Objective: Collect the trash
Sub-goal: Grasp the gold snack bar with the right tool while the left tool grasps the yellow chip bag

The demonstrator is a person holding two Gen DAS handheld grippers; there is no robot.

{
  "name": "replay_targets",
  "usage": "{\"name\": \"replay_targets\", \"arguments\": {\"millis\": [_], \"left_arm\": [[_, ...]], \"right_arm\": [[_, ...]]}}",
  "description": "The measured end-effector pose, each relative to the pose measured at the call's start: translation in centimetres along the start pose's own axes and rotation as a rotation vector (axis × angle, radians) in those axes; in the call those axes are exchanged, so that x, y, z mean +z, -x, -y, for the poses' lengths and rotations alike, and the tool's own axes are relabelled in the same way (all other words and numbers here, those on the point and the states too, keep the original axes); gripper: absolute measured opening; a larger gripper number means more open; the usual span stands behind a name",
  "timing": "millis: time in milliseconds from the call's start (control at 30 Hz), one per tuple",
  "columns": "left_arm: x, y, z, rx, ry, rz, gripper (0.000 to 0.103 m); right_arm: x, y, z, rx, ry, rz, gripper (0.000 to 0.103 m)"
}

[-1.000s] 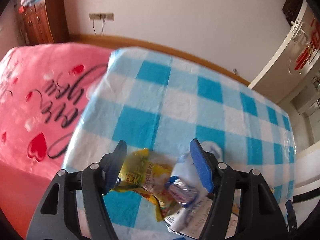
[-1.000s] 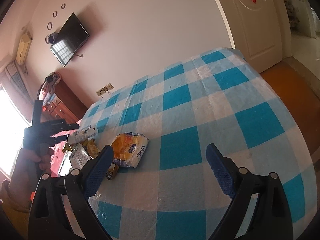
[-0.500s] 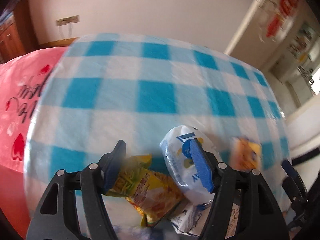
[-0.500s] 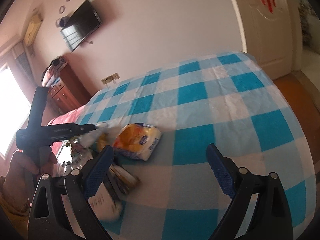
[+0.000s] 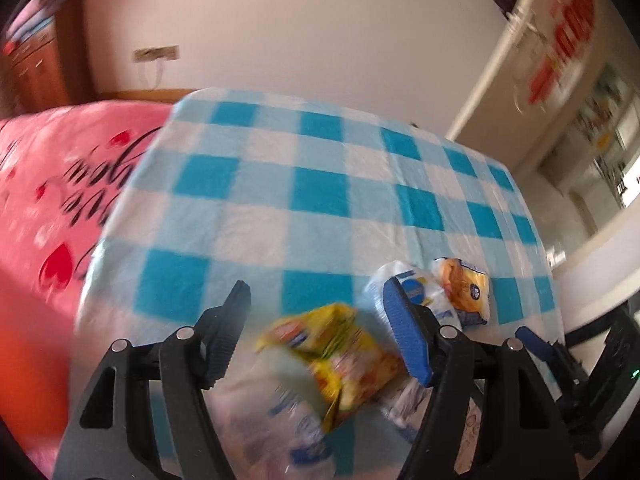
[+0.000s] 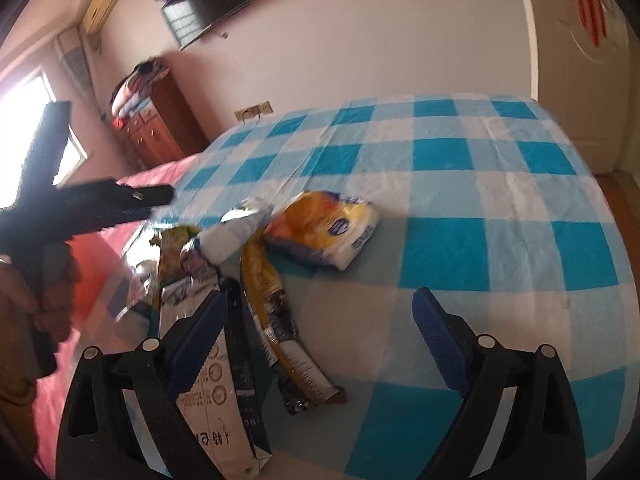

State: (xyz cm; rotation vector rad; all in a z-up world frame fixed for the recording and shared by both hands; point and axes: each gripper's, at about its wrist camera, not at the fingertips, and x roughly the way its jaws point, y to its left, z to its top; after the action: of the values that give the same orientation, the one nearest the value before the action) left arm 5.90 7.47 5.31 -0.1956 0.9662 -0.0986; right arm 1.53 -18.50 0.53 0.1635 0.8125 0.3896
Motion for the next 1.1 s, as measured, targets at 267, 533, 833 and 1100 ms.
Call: {"name": "replay_targets", "arguments": {"millis": [267,533,833,1100], "left_arm": [[-2.2,0.3,0.3,-0.028,0.085,-0.049,0.07],[-2.4,-2.7,1.5,0.023,0.08,-0.09,0.059],[-2.2,-3.7,2.7,0.046,0.035,-0.061,0.058],[-2.7,-4.7,2.5,0.055,0.03,-0.063,0.058]], "right_arm": [[-0.7,-0.6,-1.2,-0.014,0.07,-0.039,0.067],[-1.0,-1.2,-1.9,-0.011,0.115,-0.075,0.052],[-1.3,-1.5,-3.0,0.023,0.164,-0.094,0.05],[-1.2,-1.6,-2.9,0.029,0.165,-0.095,0.05]]}}
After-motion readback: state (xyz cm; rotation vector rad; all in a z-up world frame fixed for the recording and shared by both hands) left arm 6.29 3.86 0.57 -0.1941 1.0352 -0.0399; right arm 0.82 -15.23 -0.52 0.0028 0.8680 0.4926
